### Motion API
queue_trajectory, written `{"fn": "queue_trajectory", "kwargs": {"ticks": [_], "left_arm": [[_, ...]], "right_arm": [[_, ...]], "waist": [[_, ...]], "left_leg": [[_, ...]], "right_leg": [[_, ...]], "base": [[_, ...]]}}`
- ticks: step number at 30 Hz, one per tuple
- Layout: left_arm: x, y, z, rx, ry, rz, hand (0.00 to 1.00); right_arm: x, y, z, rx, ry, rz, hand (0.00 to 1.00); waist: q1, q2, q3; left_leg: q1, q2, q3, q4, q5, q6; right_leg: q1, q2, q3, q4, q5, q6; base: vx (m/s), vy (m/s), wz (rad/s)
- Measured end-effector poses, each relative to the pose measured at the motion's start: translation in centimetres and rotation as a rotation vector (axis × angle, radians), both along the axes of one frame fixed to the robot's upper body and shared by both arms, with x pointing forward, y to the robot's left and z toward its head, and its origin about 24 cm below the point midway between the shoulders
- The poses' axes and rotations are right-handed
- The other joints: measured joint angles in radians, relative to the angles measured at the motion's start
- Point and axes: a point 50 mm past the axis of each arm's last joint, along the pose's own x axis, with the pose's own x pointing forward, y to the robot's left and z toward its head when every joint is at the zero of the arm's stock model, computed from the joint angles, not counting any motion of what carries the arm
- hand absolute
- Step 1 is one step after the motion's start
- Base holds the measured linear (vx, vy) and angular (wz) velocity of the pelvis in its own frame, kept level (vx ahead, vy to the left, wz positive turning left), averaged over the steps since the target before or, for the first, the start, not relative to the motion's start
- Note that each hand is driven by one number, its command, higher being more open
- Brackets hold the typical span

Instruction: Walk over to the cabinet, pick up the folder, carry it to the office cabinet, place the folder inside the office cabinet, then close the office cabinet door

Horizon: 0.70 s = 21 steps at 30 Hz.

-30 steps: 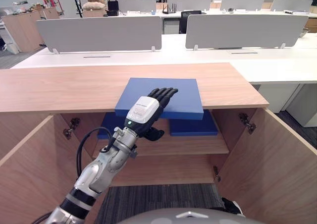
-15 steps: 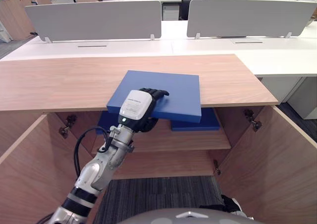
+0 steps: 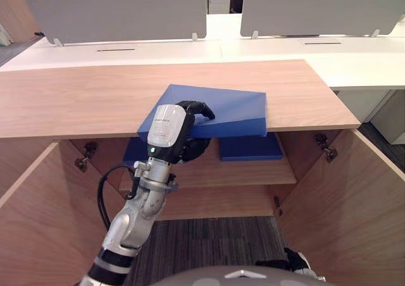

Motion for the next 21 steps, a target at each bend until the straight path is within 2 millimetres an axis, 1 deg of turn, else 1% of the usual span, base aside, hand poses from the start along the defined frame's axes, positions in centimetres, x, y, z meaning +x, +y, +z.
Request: {"fn": "queue_trajectory", "kwargs": {"ticks": [3, 4, 5, 6, 7, 8, 9, 10, 15, 18, 21], "left_arm": [[-0.5, -1.1, 1.2, -0.171, 0.007, -0.095, 0.0], [-0.9, -1.9, 1.6, -0.282, 0.025, -0.168, 0.0], [-1.0, -2.2, 1.8, -0.315, 0.03, -0.195, 0.0], [-1.3, -2.7, 2.0, -0.379, 0.049, -0.241, 0.0], [-1.5, -3.3, 2.3, -0.484, 0.077, -0.309, 0.0], [-1.5, -3.4, 2.4, -0.504, 0.084, -0.321, 0.0], [-1.7, -3.7, 2.5, -0.579, 0.11, -0.366, 0.0], [-1.7, -3.9, 2.6, -0.66, 0.142, -0.413, 0.0], [-1.5, -4.2, 2.5, -0.893, 0.269, -0.526, 0.0], [-1.4, -4.1, 2.3, -0.988, 0.322, -0.572, 0.0], [-1.3, -4.0, 2.2, -1.066, 0.359, -0.599, 0.0]], "right_arm": [[-0.1, 0.0, 0.0, 0.0, 0.003, -0.001, 1.0], [-0.1, 0.0, 0.0, 0.0, 0.003, -0.001, 1.0], [-0.1, 0.0, 0.0, 0.0, 0.003, -0.001, 1.0], [-0.1, 0.0, 0.0, -0.001, 0.003, -0.001, 1.0], [0.0, 0.0, 0.0, -0.001, 0.001, -0.004, 1.0], [0.0, 0.0, 0.0, -0.001, 0.001, -0.005, 1.0], [0.0, 0.0, 0.0, 0.0, 0.0, -0.008, 1.0], [0.0, 0.0, 0.0, 0.0, -0.001, -0.01, 1.0], [0.2, 0.0, 0.0, 0.001, -0.004, -0.035, 1.0], [0.3, 0.0, 0.1, -0.001, -0.007, -0.031, 1.0], [0.5, 0.3, 0.1, -0.006, -0.015, -0.007, 1.0]], "waist": [[0.003, -0.001, 0.0], [0.003, -0.002, 0.001], [0.003, -0.002, 0.001], [0.003, -0.003, 0.0], [0.002, -0.001, -0.003], [0.002, -0.001, -0.003], [0.002, -0.005, -0.005], [0.002, -0.003, -0.007], [0.002, -0.004, -0.011], [0.002, -0.006, -0.014], [0.003, -0.016, -0.028]], "left_leg": [[-0.001, 0.0, 0.004, 0.004, -0.002, 0.003], [-0.001, 0.001, 0.006, 0.01, -0.006, 0.006], [-0.003, 0.001, 0.007, 0.013, -0.008, 0.007], [-0.006, 0.001, 0.008, 0.016, -0.009, 0.008], [-0.011, 0.001, 0.01, 0.016, -0.01, 0.008], [-0.011, 0.001, 0.01, 0.016, -0.01, 0.008], [-0.011, 0.001, 0.014, 0.016, -0.01, 0.008], [-0.011, 0.001, 0.017, 0.018, -0.01, 0.008], [-0.011, 0.001, 0.025, 0.023, -0.009, 0.008], [-0.012, 0.0, 0.025, 0.025, -0.009, 0.008], [-0.016, 0.0, 0.026, 0.028, -0.009, 0.008]], "right_leg": [[-0.003, 0.001, 0.006, 0.005, -0.001, 0.001], [-0.005, 0.001, 0.01, 0.008, -0.002, 0.001], [-0.006, 0.001, 0.011, 0.01, -0.003, 0.001], [-0.01, 0.001, 0.013, 0.013, -0.004, 0.001], [-0.022, 0.0, 0.016, 0.027, -0.008, 0.001], [-0.023, 0.0, 0.016, 0.03, -0.01, 0.001], [-0.034, 0.0, 0.02, 0.045, -0.017, 0.001], [-0.038, 0.0, 0.023, 0.055, -0.021, 0.0], [-0.052, -0.001, 0.033, 0.081, -0.03, 0.0], [-0.06, -0.003, 0.035, 0.098, -0.037, 0.0], [-0.075, -0.005, 0.036, 0.122, -0.047, -0.002]], "base": [[-0.02, -0.003, -0.05], [-0.02, -0.002, -0.07], [-0.02, -0.001, -0.07], [-0.02, -0.004, -0.06], [-0.01, -0.004, -0.05], [-0.02, -0.008, -0.06], [-0.01, -0.007, -0.07], [-0.01, -0.01, -0.07], [-0.01, -0.009, -0.05], [-0.01, -0.006, 0.0], [-0.01, -0.008, 0.0]]}}
